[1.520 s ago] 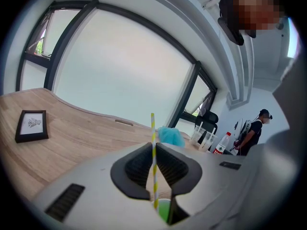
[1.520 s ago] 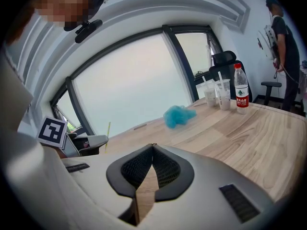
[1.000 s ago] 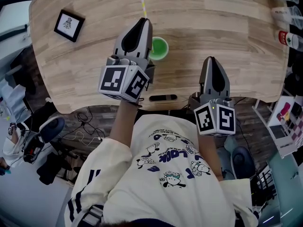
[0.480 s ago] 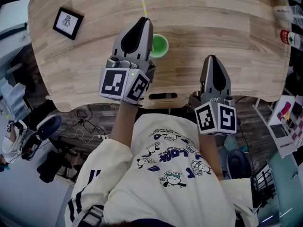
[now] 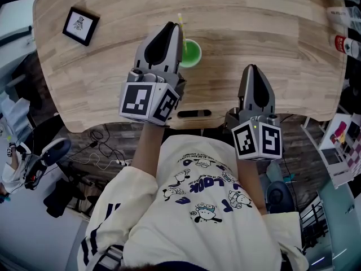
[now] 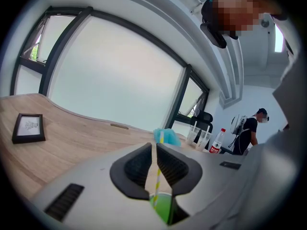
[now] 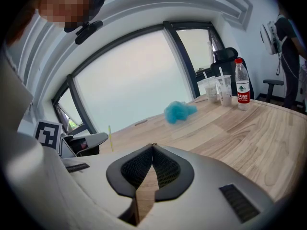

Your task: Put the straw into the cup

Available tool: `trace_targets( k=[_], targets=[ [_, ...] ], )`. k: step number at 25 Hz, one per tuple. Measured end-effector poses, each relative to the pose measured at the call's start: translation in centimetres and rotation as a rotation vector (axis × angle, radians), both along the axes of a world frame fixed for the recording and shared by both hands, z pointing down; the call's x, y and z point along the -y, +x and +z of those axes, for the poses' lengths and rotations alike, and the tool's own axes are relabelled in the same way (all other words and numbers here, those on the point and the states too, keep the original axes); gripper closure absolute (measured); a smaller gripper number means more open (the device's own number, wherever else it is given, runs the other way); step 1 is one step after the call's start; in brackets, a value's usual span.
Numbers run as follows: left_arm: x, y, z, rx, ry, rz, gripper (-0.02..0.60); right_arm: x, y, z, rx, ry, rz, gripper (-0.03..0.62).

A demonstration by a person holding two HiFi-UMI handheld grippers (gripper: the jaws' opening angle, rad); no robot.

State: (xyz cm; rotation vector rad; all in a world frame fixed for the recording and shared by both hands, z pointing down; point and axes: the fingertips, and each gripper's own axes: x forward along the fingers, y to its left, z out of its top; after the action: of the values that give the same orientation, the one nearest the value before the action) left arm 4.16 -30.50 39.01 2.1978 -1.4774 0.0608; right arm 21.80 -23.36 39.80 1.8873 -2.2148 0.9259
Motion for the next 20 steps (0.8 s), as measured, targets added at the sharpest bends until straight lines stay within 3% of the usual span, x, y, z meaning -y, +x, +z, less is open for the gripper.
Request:
trace_targets(
  k=[20],
  targets=[
    [-1.8,-3.3,-2.6,-0.003,0.03,-0.065,0.535,0.5,-3.6,-2.3,-0.009,0.065,-0.067,0.599]
  ],
)
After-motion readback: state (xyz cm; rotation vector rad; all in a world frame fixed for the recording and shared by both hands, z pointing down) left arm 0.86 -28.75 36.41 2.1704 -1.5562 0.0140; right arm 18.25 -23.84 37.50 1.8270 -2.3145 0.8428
